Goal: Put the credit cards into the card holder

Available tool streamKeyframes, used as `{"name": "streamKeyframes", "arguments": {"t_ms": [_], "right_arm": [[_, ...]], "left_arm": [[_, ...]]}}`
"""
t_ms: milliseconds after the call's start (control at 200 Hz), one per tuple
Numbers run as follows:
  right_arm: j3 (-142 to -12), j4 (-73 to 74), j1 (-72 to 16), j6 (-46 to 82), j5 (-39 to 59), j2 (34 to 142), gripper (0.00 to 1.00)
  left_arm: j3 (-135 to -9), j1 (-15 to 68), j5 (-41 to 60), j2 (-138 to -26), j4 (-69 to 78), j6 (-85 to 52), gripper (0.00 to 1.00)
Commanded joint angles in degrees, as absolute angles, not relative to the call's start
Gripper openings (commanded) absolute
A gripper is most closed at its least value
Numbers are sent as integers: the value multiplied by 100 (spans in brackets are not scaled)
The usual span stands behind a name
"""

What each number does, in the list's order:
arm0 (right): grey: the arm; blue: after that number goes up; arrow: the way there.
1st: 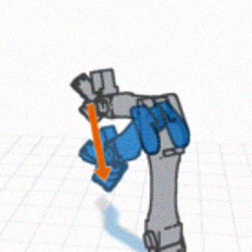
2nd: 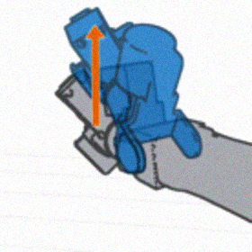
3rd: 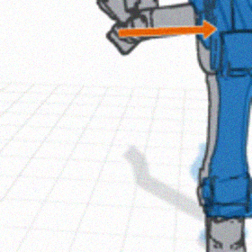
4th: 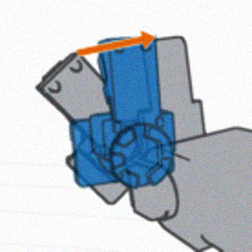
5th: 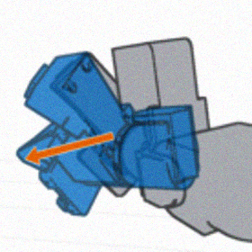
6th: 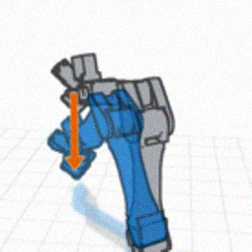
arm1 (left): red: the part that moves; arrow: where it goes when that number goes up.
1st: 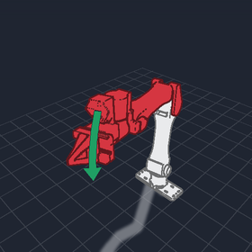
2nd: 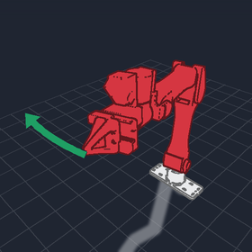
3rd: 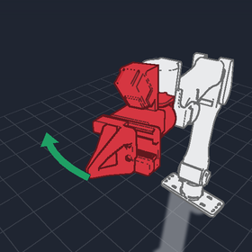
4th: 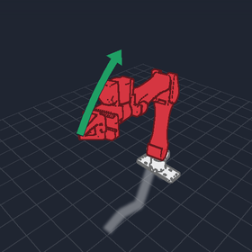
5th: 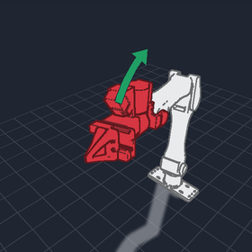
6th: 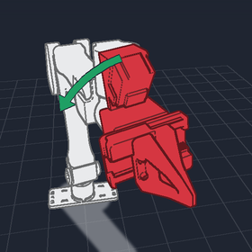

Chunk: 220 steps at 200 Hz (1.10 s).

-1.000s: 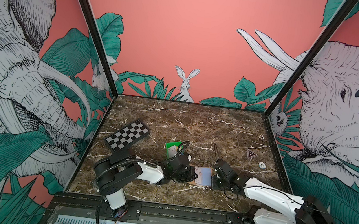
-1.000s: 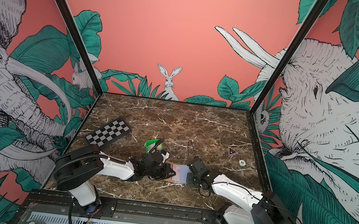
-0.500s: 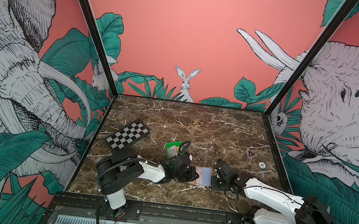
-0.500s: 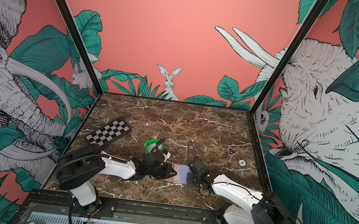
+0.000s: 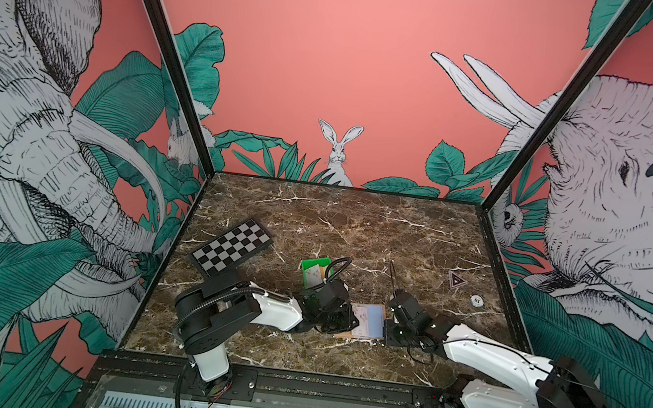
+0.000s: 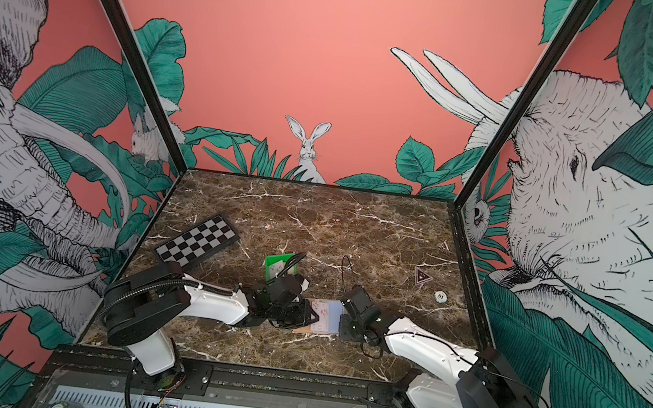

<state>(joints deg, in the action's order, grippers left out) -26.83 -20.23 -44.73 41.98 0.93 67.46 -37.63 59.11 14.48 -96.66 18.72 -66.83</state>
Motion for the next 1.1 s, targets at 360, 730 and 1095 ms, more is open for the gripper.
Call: {"name": "streamKeyframes", "arguments": {"t_ms": [360, 730, 1095], "right_arm": [[-2593, -1885, -4460, 4220, 149, 6791, 13], [-2610, -1744, -4457, 4188, 294, 6923, 12], [-2606, -1843, -4465, 4150, 238, 6997, 12]], "left_arm": [[-3894, 5941, 1212, -9405, 941, -6410, 31], [-3990, 5940, 1152, -9421, 727, -6346, 38], [-4061, 5915, 975, -9314, 350, -6180, 37]]}}
